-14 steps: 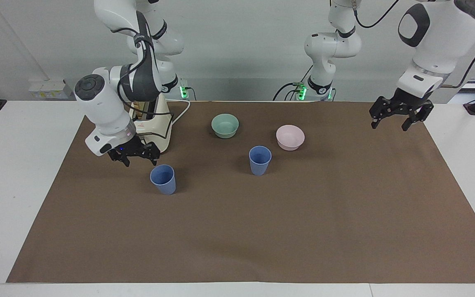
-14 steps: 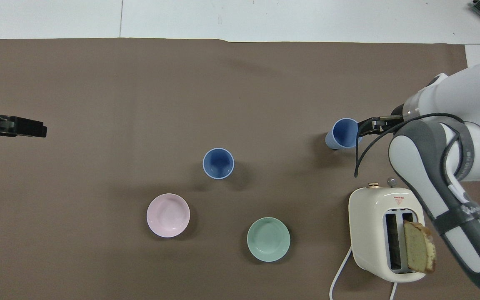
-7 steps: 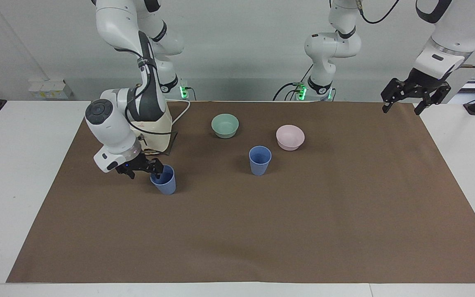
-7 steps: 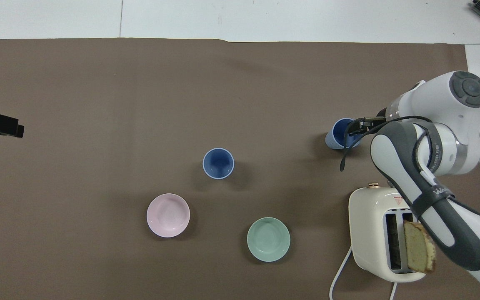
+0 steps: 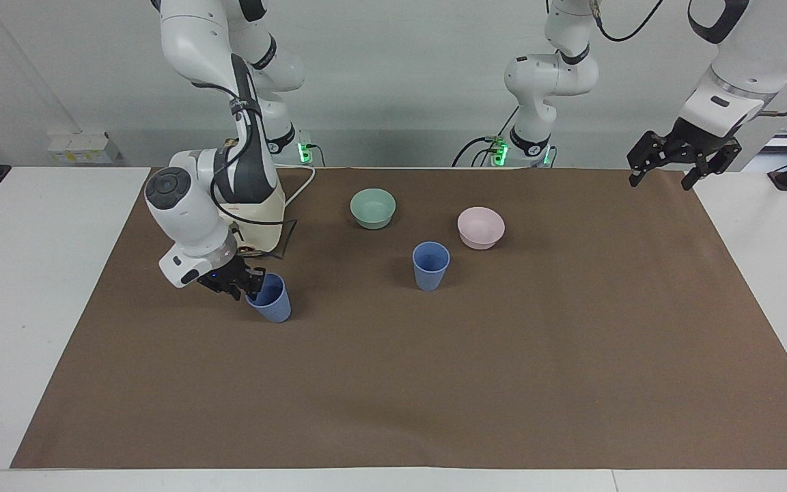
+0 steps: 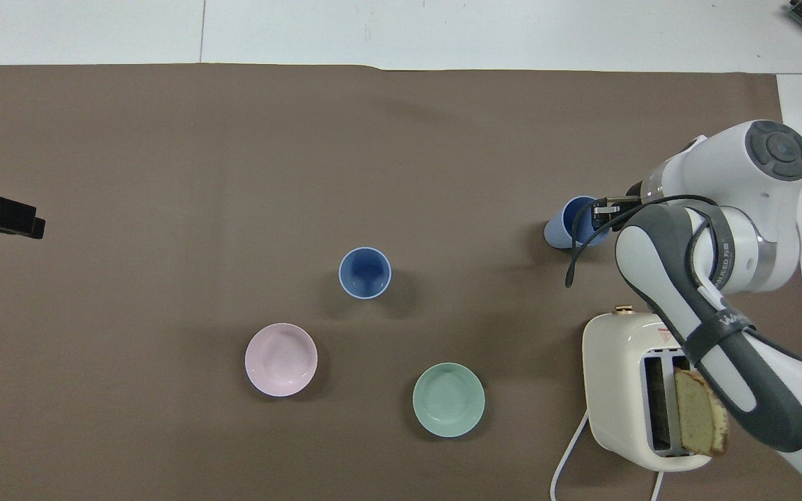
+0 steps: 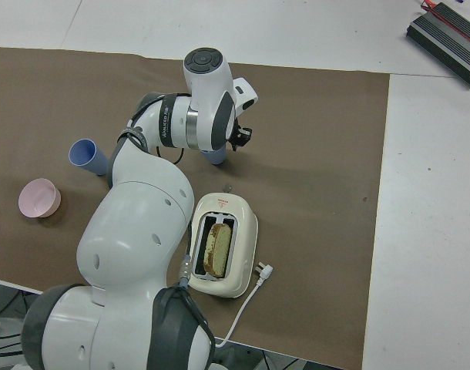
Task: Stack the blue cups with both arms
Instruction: 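Close the right gripper on the rim of the second blue cup, then lift the blue cup with the right gripper over the center cup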
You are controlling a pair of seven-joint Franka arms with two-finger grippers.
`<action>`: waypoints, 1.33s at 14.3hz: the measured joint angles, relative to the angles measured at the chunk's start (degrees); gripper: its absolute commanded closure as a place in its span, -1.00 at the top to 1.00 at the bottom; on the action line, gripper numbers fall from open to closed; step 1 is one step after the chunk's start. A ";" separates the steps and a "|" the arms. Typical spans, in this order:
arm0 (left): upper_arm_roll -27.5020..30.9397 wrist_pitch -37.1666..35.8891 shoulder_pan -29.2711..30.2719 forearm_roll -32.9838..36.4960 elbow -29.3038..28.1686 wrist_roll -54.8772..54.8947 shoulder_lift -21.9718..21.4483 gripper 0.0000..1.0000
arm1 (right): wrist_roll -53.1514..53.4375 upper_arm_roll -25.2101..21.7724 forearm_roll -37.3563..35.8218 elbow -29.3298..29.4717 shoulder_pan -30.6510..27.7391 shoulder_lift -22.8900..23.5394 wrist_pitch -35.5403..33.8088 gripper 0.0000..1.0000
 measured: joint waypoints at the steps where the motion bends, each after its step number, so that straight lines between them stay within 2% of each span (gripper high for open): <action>1: 0.00 0.00 0.00 0.00 0.02 0.00 0.00 1.00 | 0.00 0.02 0.07 0.00 0.12 -0.01 0.05 -1.00; 7: -0.01 0.00 0.00 0.00 0.04 -0.02 0.00 1.00 | 0.00 0.20 0.29 0.69 0.43 -0.10 -0.74 -1.00; 13: -0.01 0.00 0.00 0.00 0.05 -0.03 0.00 1.00 | 0.01 0.24 0.30 9.94 0.42 -1.13 -13.49 -1.00; 16: -0.01 0.00 0.00 0.00 0.05 -0.03 0.00 1.00 | 0.32 0.86 0.79 11.02 0.40 -1.58 -14.50 -1.00; 19: -0.01 0.00 0.00 0.00 0.05 -0.03 0.00 1.00 | 5.99 3.91 2.73 12.70 0.39 -1.64 -15.08 -1.00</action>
